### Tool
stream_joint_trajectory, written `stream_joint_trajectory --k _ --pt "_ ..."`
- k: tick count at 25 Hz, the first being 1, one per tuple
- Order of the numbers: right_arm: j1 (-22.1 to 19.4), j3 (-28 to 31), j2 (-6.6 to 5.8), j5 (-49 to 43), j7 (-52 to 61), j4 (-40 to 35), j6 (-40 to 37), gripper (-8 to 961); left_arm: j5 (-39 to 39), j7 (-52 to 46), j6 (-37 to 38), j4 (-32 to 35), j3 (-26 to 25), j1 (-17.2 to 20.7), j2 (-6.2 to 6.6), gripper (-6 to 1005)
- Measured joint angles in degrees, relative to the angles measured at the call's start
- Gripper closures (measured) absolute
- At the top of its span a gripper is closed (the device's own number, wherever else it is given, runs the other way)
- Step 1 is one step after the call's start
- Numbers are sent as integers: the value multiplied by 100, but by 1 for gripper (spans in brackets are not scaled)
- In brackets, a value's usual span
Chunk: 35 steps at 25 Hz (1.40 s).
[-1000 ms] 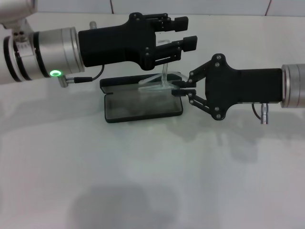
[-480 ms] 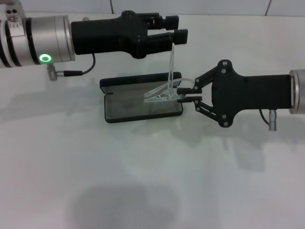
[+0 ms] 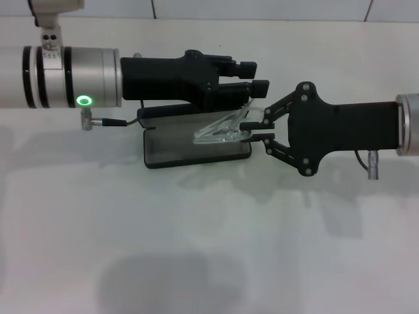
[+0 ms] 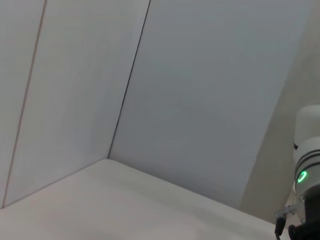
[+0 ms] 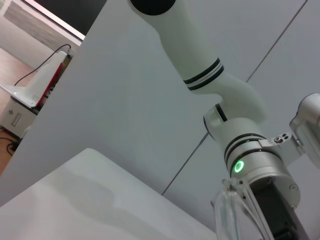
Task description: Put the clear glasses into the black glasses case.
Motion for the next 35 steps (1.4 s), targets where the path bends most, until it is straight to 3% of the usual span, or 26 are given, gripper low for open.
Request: stream_joint_trajectory --k 14,18,22,23,24,28,31,35 --pt "-159 21 18 -71 32 -135 -55 869 26 61 0 19 -11 0 1 522" --pt "-160 -20 31 -156 350 -191 273 868 -168 325 -97 21 -380 77 -6 523" --pt "-163 -663 55 -472 1105 -537 1396 866 -437 826 -185 72 -1183 339 -68 523" --pt "-183 -1466 60 -709 1634 -883 2620 866 -476 915 -191 91 -1307 398 -67 523" --pt "-183 -1466 60 -709 1634 -883 2620 866 -491 977 -206 102 -1382 437 -66 523" --pt "-149 -2893 65 -1654 2775 -1316 4815 864 -501 1095 -334 116 -1533 500 -67 523" --pt "6 -3405 76 -2281 3450 -1349 5461 863 -501 1097 -412 116 -1527 505 -78 523" --pt "80 -3595 79 -2604 3900 -1320 5503 862 -472 1099 -423 115 -1497 507 -87 523"
